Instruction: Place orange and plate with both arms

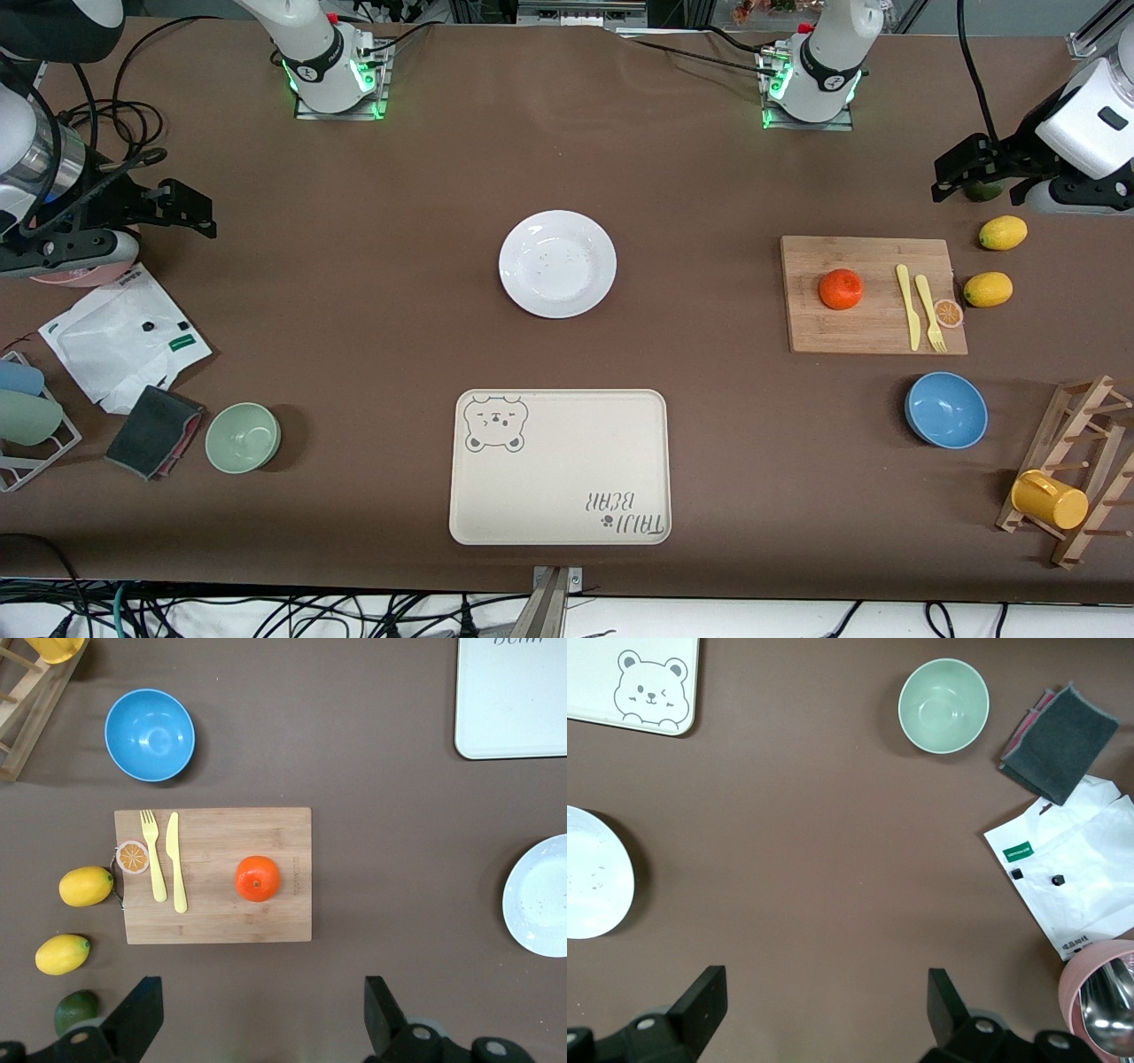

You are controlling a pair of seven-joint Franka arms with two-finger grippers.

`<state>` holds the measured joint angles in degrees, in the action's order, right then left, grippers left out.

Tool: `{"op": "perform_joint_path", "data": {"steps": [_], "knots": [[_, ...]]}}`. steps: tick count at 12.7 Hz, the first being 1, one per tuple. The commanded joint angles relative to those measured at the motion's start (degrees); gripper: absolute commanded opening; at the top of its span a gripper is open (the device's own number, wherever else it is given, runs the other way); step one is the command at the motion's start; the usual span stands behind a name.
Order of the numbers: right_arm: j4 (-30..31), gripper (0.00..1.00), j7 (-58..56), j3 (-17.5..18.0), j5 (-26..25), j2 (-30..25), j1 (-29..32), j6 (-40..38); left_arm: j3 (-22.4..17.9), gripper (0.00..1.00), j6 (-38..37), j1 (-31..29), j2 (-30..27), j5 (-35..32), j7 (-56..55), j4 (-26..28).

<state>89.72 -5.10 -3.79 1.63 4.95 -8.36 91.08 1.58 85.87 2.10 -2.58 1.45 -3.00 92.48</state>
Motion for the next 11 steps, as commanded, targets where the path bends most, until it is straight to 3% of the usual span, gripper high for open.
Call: {"op": "perform_joint_path", "data": {"steps": [1, 11], "knots": [[-1.1, 1.0, 0.8, 0.2, -0.4, 0.6, 0.0, -1.3, -0.6, 1.0, -0.3, 0.5, -1.1, -0.4, 2.3, 0.8], [-1.0, 1.0, 1.6, 0.3, -0.1, 0.7, -0.2, -1.3, -1.0, 1.0, -0.5, 0.1, -0.6, -0.3, 2.4, 0.5]]}}
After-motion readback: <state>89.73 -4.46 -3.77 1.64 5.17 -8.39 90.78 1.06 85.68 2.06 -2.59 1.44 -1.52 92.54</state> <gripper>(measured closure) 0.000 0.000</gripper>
